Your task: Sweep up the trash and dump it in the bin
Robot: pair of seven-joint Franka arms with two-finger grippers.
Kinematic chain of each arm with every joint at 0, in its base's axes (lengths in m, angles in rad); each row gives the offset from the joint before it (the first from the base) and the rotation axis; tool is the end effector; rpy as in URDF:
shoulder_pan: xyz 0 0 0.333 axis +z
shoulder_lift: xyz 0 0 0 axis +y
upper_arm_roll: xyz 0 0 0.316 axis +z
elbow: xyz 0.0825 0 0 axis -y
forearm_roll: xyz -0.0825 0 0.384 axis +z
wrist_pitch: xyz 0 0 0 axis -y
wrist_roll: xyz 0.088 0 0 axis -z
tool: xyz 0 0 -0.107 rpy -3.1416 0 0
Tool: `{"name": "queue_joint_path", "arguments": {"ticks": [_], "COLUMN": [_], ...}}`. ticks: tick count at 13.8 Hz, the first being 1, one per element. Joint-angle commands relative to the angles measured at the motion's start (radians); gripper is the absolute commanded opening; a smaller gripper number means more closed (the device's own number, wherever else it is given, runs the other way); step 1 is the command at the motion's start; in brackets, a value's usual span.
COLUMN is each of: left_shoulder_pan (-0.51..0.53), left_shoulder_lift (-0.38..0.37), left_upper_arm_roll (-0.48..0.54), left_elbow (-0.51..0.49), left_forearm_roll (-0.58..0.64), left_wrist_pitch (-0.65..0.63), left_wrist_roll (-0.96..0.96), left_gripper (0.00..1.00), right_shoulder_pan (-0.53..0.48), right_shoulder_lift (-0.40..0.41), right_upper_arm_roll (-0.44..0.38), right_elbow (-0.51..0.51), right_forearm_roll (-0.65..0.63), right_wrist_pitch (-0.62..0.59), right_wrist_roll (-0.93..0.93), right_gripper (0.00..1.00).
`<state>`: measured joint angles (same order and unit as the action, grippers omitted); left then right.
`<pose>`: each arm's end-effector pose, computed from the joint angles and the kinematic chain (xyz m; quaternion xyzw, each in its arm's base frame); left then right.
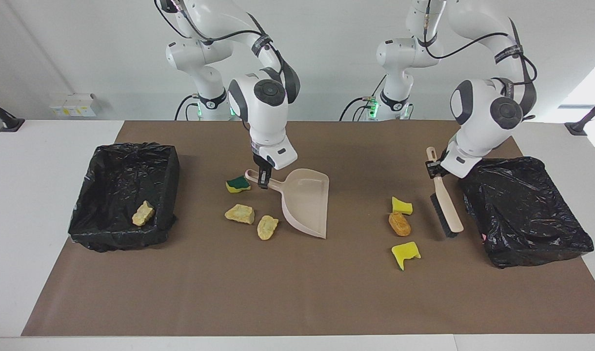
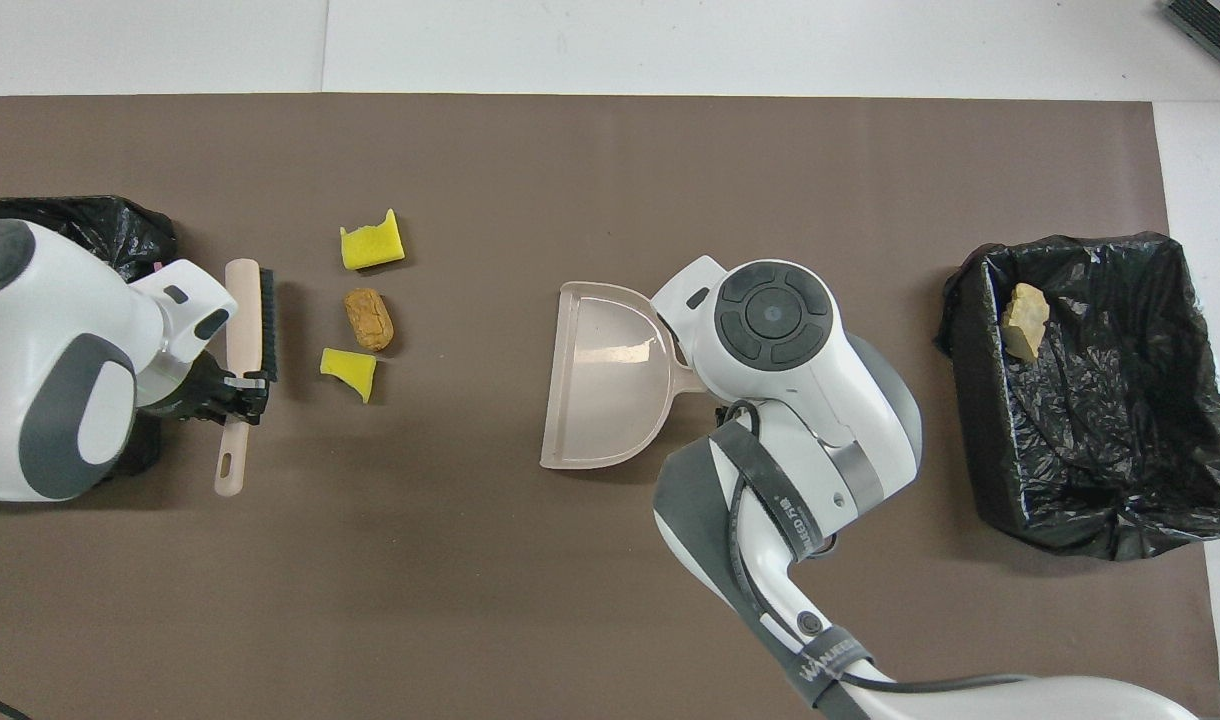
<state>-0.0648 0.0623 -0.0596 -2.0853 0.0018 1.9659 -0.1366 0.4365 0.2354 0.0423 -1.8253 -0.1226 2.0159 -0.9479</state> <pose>0.5320 -0.0662 0.3819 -0.9959 -0.0055 0.0900 0.0107 0.5497 0.2757 0.4028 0.7370 0.6737 -0.0331 0.0432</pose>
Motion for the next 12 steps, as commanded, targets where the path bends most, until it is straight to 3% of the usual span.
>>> {"name": "queue_joint_path", "arguments": {"ticks": [1,6,12], "left_shoulder_pan": [-0.088,-0.22,-0.44], "left_shoulder_lift": [-0.05,-0.047,-0.058], "left_upper_arm_roll": [0.009,0.009,0.007], "left_elbow": [-0.088,-0.125,-0.116], "left_forearm_roll": [-0.01,-0.025,-0.183], "left_wrist_pitch": [0.065,0.1,0.111], "left_wrist_roll": [-0.028,-0.142,-0.261], "left_gripper": [0.0,0.0,0.0], "right_shoulder_pan": [-0.015,-0.002,0.007], "right_shoulder_lift": [-0.013,-0.019,-0.008], "right_upper_arm_roll": [0.004,0.004,0.005], "right_elbow": [-0.023,-0.023,-0.025], "right_forearm_roll": [0.02,-0.008,-0.006], "right_wrist_pitch": [-0.002,-0.034,-0.009], "right_wrist_roll": [-0.081,-0.089,-0.08], "right_gripper": [0.0,0.0,0.0]}}
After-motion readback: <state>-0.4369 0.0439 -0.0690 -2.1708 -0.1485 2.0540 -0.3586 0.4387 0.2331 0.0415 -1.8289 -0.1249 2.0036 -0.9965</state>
